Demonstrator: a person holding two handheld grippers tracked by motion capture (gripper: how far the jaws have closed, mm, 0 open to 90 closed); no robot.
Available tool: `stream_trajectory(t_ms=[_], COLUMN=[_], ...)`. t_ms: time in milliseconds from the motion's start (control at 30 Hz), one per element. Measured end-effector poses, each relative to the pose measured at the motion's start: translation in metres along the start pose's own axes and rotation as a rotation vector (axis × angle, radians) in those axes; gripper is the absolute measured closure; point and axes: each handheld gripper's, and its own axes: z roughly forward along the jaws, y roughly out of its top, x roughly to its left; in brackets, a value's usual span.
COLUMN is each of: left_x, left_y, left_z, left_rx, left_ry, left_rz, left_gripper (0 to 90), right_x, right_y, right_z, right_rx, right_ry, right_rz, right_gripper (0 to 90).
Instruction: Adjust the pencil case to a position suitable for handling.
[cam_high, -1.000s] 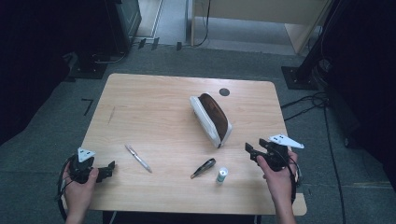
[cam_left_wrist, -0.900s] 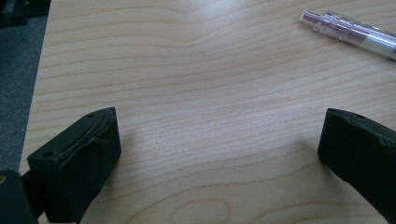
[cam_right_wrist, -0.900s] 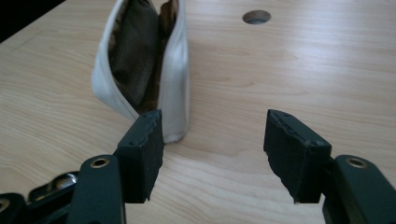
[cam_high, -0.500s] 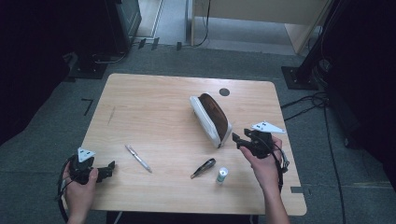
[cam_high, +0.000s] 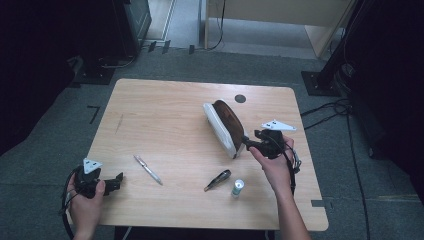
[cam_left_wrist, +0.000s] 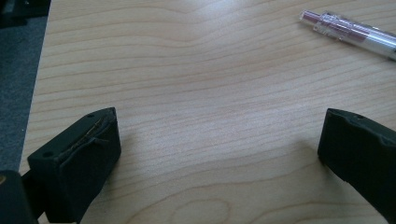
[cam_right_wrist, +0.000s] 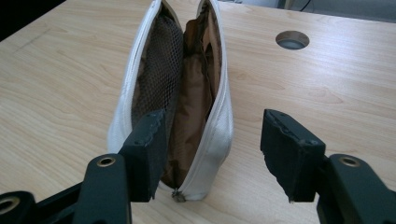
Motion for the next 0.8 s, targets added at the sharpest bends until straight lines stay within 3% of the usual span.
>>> stream_trajectory(t_ms=[367, 600, 800], left_x=[0.000, 0.000, 0.000], left_y=[0.000, 0.000, 0.000], left_z=[0.000, 0.000, 0.000], left_rx=[0.000, 0.000, -0.001], left_ry=[0.000, 0.000, 0.000], left_rz=[0.000, 0.000, 0.000], left_gripper=[0.0, 0.0, 0.0], right_x=[-0.005, -0.010, -0.011], right_y=[0.008, 0.014, 0.015], right_z=[0.027, 0.042, 0.047], right_rx=[0.049, 0.095, 0.106], right_ry=[-0.028, -0.027, 0.000], right_rz=[-0.008, -0.001, 0.003], right_gripper=[39.4, 44.6, 52.7])
